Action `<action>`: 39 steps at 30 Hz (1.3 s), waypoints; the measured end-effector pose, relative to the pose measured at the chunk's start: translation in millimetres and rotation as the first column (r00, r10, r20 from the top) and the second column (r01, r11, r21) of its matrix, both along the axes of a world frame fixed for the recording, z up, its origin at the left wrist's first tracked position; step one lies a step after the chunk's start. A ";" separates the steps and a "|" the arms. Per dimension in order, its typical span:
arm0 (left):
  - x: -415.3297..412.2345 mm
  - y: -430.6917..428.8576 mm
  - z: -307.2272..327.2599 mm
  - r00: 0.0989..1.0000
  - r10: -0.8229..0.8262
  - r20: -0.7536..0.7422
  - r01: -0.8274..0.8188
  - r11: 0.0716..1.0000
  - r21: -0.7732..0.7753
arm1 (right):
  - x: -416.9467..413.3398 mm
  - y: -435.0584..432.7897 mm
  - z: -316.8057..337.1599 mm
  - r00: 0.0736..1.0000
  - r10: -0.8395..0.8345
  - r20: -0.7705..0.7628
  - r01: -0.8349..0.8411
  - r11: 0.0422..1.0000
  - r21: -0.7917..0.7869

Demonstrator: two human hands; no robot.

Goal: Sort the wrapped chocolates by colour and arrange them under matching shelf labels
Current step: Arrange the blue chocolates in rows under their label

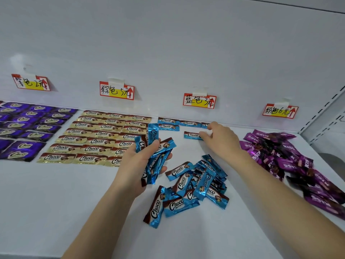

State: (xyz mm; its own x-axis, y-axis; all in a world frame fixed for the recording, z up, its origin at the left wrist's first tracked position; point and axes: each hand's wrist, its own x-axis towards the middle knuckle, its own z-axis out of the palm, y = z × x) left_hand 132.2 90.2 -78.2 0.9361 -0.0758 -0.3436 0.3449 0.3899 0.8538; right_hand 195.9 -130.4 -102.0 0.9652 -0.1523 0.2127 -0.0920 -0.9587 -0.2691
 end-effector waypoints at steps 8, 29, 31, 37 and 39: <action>-0.5 -0.5 -2.6 1.000 -0.004 -0.012 0.004 1.000 -0.001 | -1.6 6.4 -11.9 0.947 0.304 -0.107 -0.307 0.952 -0.011; -0.5 0.9 -1.4 1.000 -0.009 -0.006 0.009 1.000 -0.007 | 18.5 19.6 -8.4 0.950 0.277 -0.141 -0.290 0.954 -0.076; -1.4 0.9 -1.3 1.000 -0.008 -0.006 0.008 1.000 -0.001 | 15.8 21.1 -5.0 0.951 0.285 -0.124 -0.292 0.955 -0.044; -7.4 -0.9 2.6 0.999 -0.039 0.031 0.039 0.999 0.013 | -32.9 44.5 32.2 0.947 0.299 0.116 -0.305 0.732 0.609; -12.1 -3.4 5.3 0.996 -0.069 0.056 0.068 0.998 0.015 | -56.8 53.4 44.0 0.921 0.380 0.087 -0.332 0.649 0.685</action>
State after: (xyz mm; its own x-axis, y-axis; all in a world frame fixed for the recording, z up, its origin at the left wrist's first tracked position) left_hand 120.1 86.8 -72.8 0.9467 -0.1364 -0.2917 0.3217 0.3556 0.8776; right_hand 139.1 -77.1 -58.0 0.9828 0.1276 0.1335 0.1790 -0.4794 -0.8592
